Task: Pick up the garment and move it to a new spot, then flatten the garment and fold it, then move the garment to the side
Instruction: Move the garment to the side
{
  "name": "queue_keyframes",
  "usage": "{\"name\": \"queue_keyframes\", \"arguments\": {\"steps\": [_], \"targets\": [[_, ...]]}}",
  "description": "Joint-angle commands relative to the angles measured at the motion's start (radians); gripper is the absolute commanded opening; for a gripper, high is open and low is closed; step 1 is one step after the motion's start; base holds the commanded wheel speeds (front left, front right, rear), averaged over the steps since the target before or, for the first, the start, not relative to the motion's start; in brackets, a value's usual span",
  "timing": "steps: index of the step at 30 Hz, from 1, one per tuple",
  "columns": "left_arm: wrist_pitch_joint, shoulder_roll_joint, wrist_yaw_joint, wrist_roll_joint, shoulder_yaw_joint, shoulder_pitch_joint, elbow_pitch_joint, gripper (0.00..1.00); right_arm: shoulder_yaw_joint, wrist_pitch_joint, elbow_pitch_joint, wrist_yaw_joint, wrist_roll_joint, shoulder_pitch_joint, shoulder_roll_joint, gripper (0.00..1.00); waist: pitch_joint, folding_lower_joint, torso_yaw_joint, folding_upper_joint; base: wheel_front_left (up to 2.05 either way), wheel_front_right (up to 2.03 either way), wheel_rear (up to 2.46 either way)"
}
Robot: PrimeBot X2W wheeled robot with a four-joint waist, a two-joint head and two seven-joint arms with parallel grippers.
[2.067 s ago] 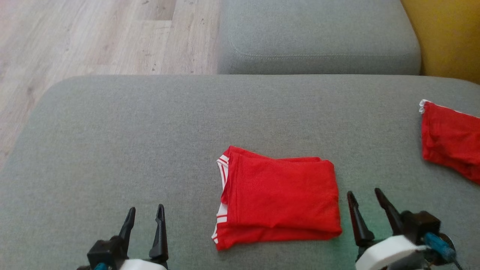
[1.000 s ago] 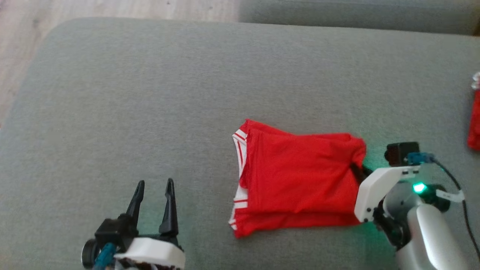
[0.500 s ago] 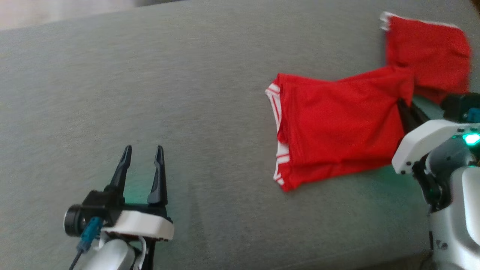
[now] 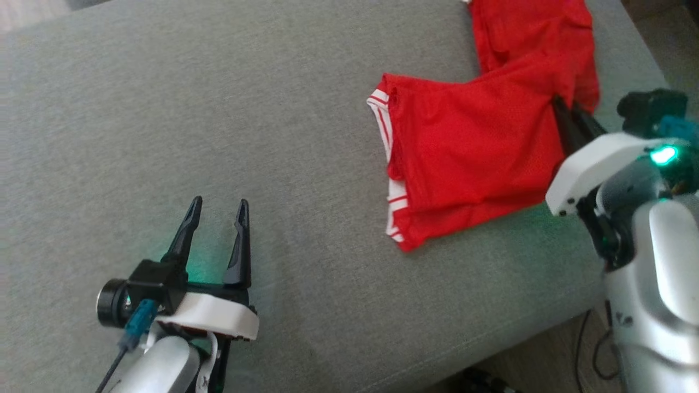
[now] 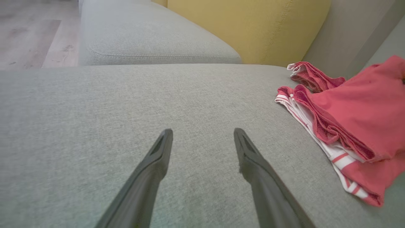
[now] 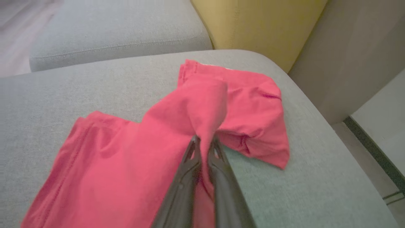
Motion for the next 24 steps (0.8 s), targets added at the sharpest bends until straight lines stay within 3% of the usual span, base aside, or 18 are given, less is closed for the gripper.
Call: {"name": "queue_keyframes", "arguments": {"steps": [1,10,20,21,22,23,24], "targets": [[-0.007,0.016,0.006,0.004,0.029,-0.012,-0.028,1.0,0.025,-0.009,-0.036,0.007,0.001,-0.049,-0.011,0.0,-0.012,0.0,0.019,0.0,0.0,0.0,0.0],[-0.029,-0.007,0.006,-0.013,0.023,0.012,-0.007,1.0,0.03,0.028,0.008,0.007,0.017,-0.213,-0.081,0.0,-0.048,0.0,0.097,0.0,0.0,0.0,0.0],[-0.041,-0.012,0.005,-0.015,0.022,0.006,-0.001,1.0,-0.184,0.044,0.141,0.007,-0.057,-0.326,-0.209,0.0,-0.024,0.0,0.159,0.0,0.0,0.0,0.0],[-0.041,-0.012,0.005,-0.015,0.022,0.005,-0.001,1.0,-0.214,0.04,0.156,0.007,-0.074,-0.327,-0.215,0.08,-0.02,0.0,0.163,0.0,0.0,0.0,0.0],[-0.042,-0.012,0.005,-0.014,0.022,0.003,-0.001,1.0,-0.237,0.036,0.169,0.007,-0.095,-0.326,-0.22,0.5,-0.017,0.0,0.166,0.0,0.0,0.0,0.0],[-0.042,-0.011,0.005,-0.014,0.021,0.002,-0.001,1.0,-0.26,0.025,0.179,0.007,-0.116,-0.326,-0.222,1.0,-0.014,0.0,0.169,0.0,0.0,0.0,0.0],[-0.042,-0.012,0.004,-0.014,0.021,0.0,-0.001,1.0,-0.278,0.018,0.191,0.007,-0.132,-0.323,-0.22,1.0,-0.012,0.0,0.172,0.0,0.0,0.0,0.0]]}}
